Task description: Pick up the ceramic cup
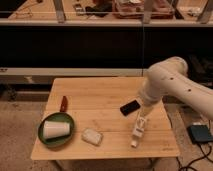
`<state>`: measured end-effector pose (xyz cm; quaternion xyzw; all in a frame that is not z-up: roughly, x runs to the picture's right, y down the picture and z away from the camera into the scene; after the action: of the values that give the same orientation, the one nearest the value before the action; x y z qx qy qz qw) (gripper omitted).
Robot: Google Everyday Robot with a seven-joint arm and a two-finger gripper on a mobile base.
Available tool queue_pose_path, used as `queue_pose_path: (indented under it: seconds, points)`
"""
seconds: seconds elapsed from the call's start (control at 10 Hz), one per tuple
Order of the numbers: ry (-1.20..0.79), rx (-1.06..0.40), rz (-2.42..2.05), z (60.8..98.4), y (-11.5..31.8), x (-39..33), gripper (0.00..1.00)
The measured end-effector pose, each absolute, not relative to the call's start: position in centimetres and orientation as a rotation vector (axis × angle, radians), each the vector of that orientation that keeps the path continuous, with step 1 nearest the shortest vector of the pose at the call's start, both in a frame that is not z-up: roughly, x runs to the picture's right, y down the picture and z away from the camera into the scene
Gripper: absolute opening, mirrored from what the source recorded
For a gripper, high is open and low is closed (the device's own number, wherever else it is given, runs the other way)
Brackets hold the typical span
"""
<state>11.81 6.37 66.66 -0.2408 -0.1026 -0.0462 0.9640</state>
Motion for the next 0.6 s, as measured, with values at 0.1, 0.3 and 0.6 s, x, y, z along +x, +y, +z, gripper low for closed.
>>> queue_pose_path:
  seconds: [0.1, 0.3, 0.6]
  points:
    - [-0.303, -0.472, -0.135, 65.4, 5.8, 5.1, 0.65]
    - [-0.408, -0.448, -0.175, 63.9, 5.5, -2.1, 0.65]
    - [-0.46, -0.432, -0.204, 63.2, 5.5, -5.4, 0.65]
